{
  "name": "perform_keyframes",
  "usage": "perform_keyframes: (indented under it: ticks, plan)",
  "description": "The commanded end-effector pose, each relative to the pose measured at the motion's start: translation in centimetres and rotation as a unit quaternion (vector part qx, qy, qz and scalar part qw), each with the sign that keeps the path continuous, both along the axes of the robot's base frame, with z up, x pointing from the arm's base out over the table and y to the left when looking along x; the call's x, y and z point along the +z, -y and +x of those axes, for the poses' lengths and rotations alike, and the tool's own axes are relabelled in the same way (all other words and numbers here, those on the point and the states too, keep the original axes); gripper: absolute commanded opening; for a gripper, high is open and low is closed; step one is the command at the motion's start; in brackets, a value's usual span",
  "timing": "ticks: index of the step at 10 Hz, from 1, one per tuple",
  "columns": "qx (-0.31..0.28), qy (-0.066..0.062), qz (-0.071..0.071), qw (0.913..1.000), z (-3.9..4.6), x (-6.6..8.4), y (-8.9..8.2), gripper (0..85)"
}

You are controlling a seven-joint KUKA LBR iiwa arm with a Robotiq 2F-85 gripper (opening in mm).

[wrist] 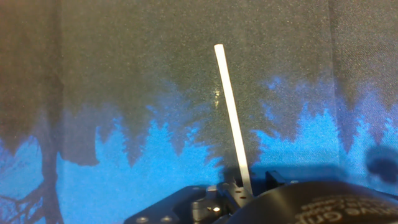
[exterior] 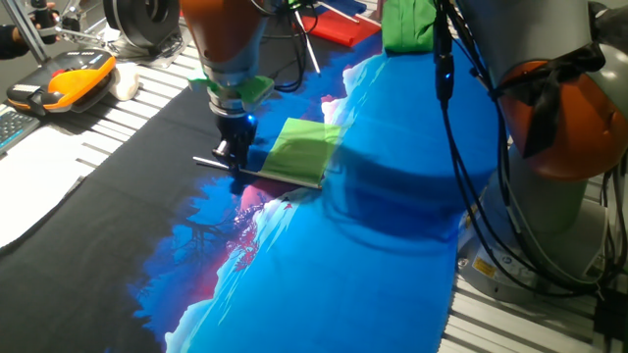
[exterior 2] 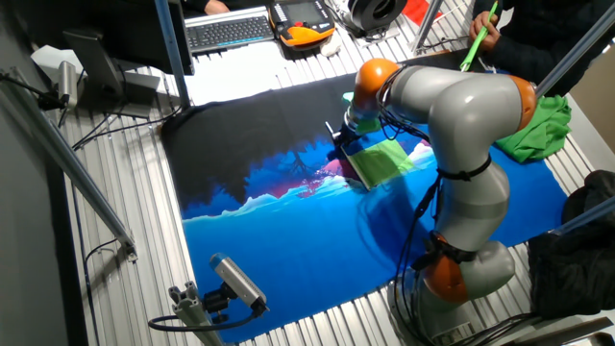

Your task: Wave the flag

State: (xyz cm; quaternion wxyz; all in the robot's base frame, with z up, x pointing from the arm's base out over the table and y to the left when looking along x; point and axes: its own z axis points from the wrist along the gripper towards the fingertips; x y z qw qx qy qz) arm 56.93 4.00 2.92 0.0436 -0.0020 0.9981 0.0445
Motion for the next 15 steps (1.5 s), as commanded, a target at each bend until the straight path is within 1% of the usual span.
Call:
perform_keyframes:
  ticks: [1,2,3,5,6,7,8,9,10,12,15]
  plan:
    - [0.005,0.0,0.001,1.0,0.01,0.06,-0.02,17.0]
    - [0.011,0.0,0.001,0.9999,0.0,0.11,-0.05,17.0]
    - [0.013,0.0,0.001,0.9999,-0.01,0.1,-0.05,0.0]
    - [0.011,-0.001,0.001,0.9999,-0.06,0.03,-0.05,0.0]
    - [0.008,0.0,-0.001,1.0,-0.06,0.03,-0.06,0.0]
    - [0.002,0.005,-0.003,1.0,-0.06,0.15,-0.09,0.0]
    - [-0.001,0.006,-0.002,1.0,0.01,0.47,-0.12,17.0]
    - [-0.005,0.007,-0.002,1.0,0.01,0.68,-0.16,17.0]
    - [-0.006,0.007,-0.003,1.0,-0.04,0.57,-0.16,17.0]
    - [-0.007,0.013,-0.002,0.9999,-0.25,0.07,-0.18,17.0]
    - [-0.007,0.014,-0.002,0.9999,-0.42,-0.01,-0.25,17.0]
